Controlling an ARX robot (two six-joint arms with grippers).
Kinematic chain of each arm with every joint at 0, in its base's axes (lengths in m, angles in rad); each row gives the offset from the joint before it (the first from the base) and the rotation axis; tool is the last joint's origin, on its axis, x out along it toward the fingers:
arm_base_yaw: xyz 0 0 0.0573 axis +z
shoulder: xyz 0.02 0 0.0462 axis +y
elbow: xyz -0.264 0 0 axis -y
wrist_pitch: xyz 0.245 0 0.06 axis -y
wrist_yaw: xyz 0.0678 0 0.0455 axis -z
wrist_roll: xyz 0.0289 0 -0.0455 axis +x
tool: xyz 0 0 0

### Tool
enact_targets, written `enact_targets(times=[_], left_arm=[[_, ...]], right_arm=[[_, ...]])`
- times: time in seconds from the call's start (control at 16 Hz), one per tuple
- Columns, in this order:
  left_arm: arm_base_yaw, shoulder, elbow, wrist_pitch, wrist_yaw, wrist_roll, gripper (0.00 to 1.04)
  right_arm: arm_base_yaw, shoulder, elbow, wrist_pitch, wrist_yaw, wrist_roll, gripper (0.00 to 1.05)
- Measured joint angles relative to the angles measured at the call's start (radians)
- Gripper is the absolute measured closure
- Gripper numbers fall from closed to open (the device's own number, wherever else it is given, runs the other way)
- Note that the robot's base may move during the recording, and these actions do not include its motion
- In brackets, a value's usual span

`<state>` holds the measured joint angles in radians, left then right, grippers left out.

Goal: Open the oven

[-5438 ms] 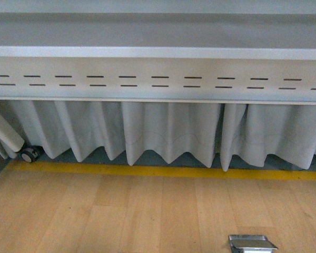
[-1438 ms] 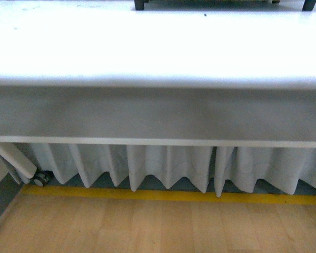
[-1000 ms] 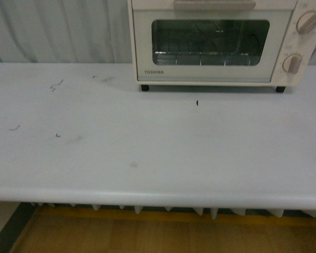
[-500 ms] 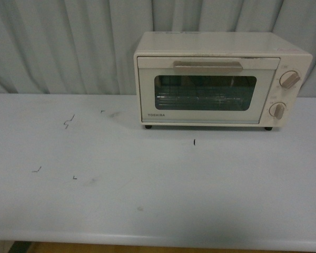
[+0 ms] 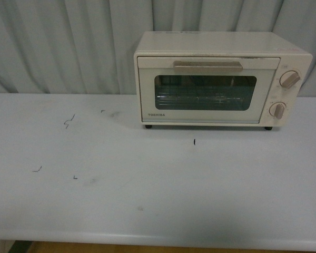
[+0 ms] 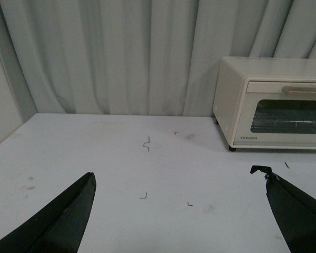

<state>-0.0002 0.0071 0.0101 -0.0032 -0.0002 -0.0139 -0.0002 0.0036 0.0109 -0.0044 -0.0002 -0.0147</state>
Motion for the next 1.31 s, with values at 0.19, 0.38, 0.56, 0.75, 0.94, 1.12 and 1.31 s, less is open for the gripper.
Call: enact_targets(times=[0.19, 0.38, 0.56, 0.75, 0.94, 1.12, 1.31], left_arm=[[0.0, 0.0, 0.0, 0.0, 0.0, 0.0, 0.07], [0.0, 0.0, 0.0, 0.0, 0.0, 0.0, 0.07], [0.0, 0.0, 0.0, 0.0, 0.0, 0.0, 0.07], [0.0, 0.0, 0.0, 0.0, 0.0, 0.0, 0.07], [0.0, 0.0, 0.0, 0.0, 0.0, 0.0, 0.07], [0.0, 0.0, 0.0, 0.0, 0.0, 0.0, 0.07], [0.0, 0.0, 0.0, 0.0, 0.0, 0.0, 0.07]], right_arm=[[0.0, 0.0, 0.0, 0.001, 0.0, 0.0, 0.06], [0.0, 0.0, 0.0, 0.0, 0.0, 0.0, 0.06], [0.0, 0.0, 0.0, 0.0, 0.0, 0.0, 0.06], [0.0, 0.0, 0.0, 0.0, 0.0, 0.0, 0.06], [0.0, 0.0, 0.0, 0.001, 0.0, 0.0, 0.06], [0.0, 0.0, 0.0, 0.001, 0.0, 0.0, 0.06], [0.0, 0.0, 0.0, 0.001, 0.0, 0.0, 0.06]])
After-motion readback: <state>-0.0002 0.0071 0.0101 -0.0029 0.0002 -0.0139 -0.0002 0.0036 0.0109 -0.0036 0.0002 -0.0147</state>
